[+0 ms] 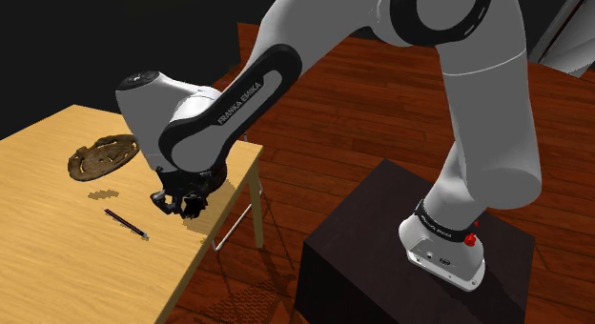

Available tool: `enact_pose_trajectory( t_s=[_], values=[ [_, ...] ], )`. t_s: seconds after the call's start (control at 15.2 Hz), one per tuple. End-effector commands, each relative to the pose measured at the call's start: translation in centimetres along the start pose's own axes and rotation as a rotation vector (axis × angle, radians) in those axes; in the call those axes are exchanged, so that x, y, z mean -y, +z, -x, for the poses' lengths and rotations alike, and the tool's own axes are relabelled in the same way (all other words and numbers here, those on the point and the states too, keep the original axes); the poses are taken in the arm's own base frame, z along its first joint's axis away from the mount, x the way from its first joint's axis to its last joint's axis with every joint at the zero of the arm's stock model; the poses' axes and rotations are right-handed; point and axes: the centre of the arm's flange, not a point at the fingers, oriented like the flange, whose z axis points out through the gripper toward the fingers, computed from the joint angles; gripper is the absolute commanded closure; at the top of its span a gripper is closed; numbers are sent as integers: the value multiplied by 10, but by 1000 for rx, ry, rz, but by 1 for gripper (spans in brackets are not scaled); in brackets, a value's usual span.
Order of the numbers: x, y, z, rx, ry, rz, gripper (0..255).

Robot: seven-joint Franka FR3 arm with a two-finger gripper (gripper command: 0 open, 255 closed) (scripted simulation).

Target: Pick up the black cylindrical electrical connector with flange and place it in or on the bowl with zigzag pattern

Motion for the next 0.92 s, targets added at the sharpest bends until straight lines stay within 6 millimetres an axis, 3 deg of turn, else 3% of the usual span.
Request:
enact_pose_trajectory(
  t_s=[0.0, 0.86],
  values=[
    [1, -11, 0, 0, 0, 0, 255],
    [0, -80, 3, 0, 0, 0, 255]
  ],
)
